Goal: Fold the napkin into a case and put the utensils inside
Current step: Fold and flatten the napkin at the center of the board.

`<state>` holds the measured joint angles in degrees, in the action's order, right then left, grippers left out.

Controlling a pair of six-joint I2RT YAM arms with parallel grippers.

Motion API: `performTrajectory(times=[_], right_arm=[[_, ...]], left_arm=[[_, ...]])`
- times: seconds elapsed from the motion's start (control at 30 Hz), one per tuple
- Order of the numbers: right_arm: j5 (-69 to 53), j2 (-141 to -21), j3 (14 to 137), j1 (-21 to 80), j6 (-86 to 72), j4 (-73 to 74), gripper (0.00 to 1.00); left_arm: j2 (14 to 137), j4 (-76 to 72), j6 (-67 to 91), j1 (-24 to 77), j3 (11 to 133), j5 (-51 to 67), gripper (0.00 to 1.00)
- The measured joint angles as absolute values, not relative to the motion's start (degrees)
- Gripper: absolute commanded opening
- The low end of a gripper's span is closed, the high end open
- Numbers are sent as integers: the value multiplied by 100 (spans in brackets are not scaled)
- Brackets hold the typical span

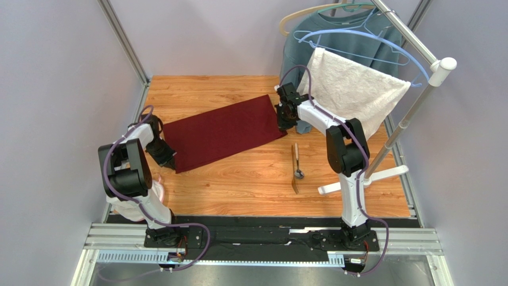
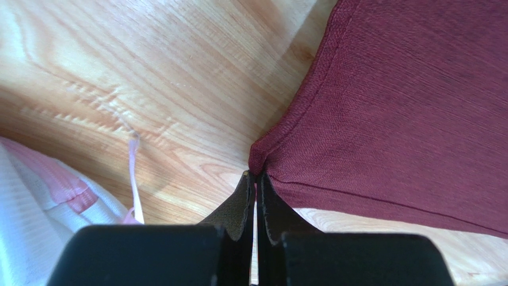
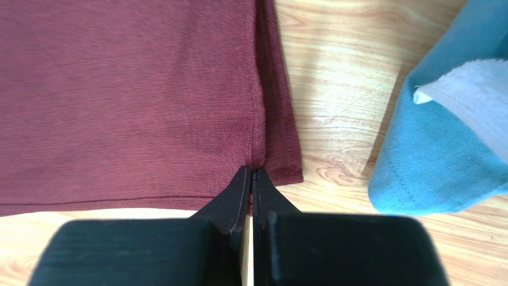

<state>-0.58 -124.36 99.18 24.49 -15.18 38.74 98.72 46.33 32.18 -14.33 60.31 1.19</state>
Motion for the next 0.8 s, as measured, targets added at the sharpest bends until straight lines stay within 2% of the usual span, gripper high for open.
performTrajectory(times=[0.23,0.4,0.6,0.8], right_arm=[[-54,-12355,10300,2495,-1509,3931,0],[-51,-12376,11004,2495,-1441,4014,0],[19,-12409,11515,2418,-1319,3990,0],[19,-12420,10901,2235,-1275,3964,0]], left_arm=[[8912,4635,3157,-1409,6051,165,0],[8335,4646,3175,-1396,6213,410,0],[8322,4613,3352,-1140,5996,690,0],[8683,4584,3524,-972,5468,746,0]])
